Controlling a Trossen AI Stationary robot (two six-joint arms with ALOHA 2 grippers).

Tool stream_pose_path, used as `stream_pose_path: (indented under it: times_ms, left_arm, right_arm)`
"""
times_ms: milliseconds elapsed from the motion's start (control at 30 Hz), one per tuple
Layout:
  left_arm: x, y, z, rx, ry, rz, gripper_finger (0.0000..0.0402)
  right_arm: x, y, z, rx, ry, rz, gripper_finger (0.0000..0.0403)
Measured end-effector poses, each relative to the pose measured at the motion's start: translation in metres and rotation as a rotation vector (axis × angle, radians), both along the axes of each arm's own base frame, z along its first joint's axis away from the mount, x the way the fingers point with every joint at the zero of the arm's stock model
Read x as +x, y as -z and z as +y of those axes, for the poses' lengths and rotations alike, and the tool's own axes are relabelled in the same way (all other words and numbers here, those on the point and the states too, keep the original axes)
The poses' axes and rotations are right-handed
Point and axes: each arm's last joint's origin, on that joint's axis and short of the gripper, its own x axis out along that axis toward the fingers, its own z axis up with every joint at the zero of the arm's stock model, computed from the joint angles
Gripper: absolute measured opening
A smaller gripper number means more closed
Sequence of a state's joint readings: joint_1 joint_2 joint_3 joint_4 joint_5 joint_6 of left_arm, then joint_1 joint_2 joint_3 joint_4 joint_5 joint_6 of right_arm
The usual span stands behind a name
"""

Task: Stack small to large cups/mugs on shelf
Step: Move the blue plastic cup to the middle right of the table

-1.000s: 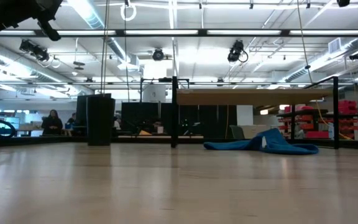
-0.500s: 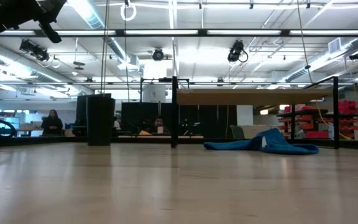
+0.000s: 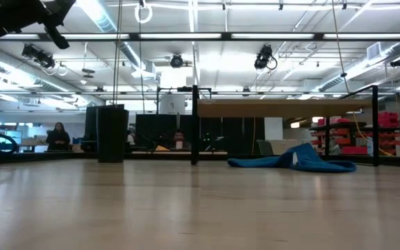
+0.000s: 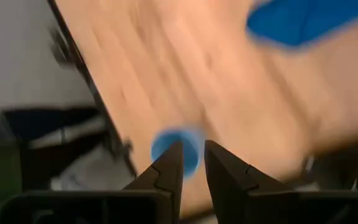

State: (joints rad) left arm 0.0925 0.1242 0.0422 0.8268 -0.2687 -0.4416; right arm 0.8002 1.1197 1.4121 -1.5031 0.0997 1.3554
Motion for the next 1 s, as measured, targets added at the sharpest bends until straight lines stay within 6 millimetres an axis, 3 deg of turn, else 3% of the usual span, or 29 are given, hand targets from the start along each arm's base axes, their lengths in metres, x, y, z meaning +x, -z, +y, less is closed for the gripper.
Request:
stream_pose_path:
  times_ms: [167, 333, 633, 1000]
  left_arm:
    - [0.002, 0.002, 0.0, -0.016, 0.013, 0.025, 0.0107]
    - [0.005, 0.006, 0.0, -0.022, 0.013, 0.068, 0.0107]
    - [0.005, 0.007, 0.0, -0.023, 0.014, 0.081, 0.0107]
    - [0.008, 0.01, 0.001, -0.048, 0.031, 0.111, 0.0107]
  right_arm:
    - [0.008, 0.033, 0.029, -0.023, 0.0, 0.217, 0.0073]
    - [0.007, 0.068, 0.051, -0.057, 0.004, 0.28, 0.0073]
    - [0.007, 0.125, 0.061, -0.033, 0.047, 0.29, 0.0074]
    - [0.01, 0.141, 0.058, -0.019, 0.061, 0.29, 0.0106]
